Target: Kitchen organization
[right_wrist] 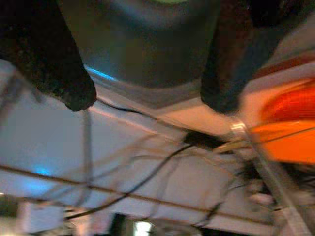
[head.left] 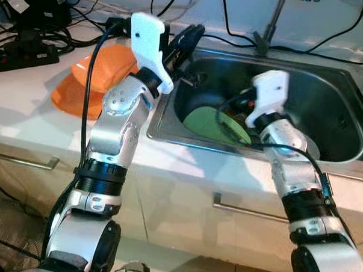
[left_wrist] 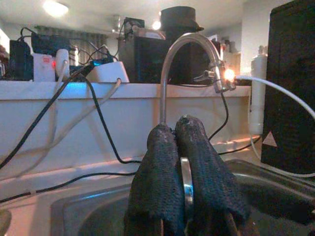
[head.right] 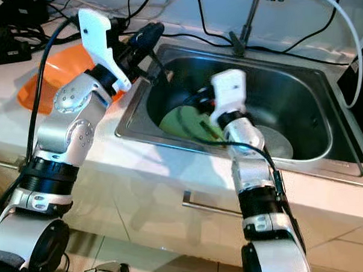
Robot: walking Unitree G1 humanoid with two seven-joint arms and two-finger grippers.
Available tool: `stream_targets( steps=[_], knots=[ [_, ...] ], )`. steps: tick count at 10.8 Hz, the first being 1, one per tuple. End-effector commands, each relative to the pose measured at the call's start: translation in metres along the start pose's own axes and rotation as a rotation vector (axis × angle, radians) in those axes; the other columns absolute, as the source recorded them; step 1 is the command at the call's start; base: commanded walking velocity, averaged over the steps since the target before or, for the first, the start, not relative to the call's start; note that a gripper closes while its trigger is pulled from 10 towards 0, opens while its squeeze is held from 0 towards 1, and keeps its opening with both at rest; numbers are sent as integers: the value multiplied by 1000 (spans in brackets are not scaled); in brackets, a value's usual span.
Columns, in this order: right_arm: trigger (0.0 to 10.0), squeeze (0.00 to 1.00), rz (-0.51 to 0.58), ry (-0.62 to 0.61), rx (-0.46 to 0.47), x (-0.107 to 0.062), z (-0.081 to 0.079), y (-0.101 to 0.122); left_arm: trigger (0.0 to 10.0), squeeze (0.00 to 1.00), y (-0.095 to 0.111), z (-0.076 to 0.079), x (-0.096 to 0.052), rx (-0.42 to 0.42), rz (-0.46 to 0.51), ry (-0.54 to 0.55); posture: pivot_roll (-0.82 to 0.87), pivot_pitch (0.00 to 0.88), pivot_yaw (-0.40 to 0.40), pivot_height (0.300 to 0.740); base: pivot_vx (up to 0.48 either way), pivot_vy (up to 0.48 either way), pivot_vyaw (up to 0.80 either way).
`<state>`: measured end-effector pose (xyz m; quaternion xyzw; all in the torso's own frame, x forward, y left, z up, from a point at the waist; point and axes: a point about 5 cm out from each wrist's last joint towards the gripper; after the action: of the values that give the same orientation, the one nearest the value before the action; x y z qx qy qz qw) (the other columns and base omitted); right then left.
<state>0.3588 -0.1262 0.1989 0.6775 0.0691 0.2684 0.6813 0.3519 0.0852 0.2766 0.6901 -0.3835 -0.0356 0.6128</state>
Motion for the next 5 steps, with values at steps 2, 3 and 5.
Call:
stream_targets(
  steps=[2, 3, 5],
  knots=[
    [10000, 0, 9, 47, 21, 0, -4, 5, 10000, 0, -2, 2, 1, -49, 7, -7, 25, 65, -11, 740, 0, 0, 0],
    [10000, 0, 19, 92, 47, -1, -11, 7, 10000, 0, -2, 3, 0, -81, 21, -12, 23, 62, -10, 740, 0, 0, 0],
    [10000, 0, 48, 109, 80, 5, -22, 12, 10000, 0, 0, 16, 1, -100, 30, -95, 27, 58, -9, 740, 0, 0, 0]
  ],
)
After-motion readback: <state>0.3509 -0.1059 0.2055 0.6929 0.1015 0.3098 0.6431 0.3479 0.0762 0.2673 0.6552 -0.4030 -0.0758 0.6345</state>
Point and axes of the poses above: a point about 5 cm out from each wrist's last joint towards the gripper, its own x axis pointing out of the wrist towards the gripper, its own y axis along the axis of the wrist's last joint, z = x × y, and after that the axes turned 12 degrees about x, right-handed
